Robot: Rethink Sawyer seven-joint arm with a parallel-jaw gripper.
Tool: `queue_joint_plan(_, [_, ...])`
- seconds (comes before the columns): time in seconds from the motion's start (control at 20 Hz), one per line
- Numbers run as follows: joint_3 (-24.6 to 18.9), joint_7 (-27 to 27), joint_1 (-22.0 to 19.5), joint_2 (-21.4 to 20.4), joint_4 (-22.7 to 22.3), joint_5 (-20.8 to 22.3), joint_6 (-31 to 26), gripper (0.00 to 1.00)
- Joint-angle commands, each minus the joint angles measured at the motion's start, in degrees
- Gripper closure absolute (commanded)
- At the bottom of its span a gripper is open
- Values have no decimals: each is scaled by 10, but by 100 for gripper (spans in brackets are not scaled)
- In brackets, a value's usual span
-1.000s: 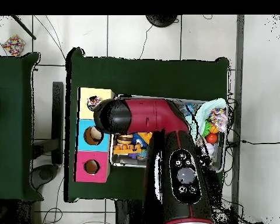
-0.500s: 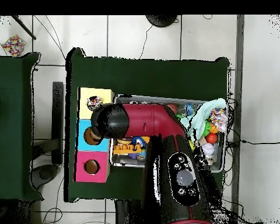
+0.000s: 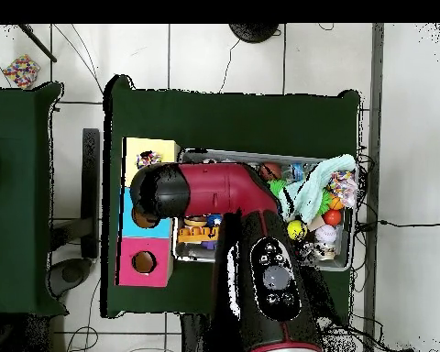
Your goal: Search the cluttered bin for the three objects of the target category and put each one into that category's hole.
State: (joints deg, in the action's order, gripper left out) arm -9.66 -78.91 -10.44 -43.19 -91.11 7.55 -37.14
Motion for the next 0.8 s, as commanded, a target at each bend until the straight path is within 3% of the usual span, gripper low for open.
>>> queue_joint_plan(0.05, [-37,-72,8,9,-32,-6,38,100])
queue_joint_plan(0.5, [-18,-109,43,11,-22,-11,50,100])
queue_joint_plan(0.8, [-13,-125,50,12,-36,-13,106,100])
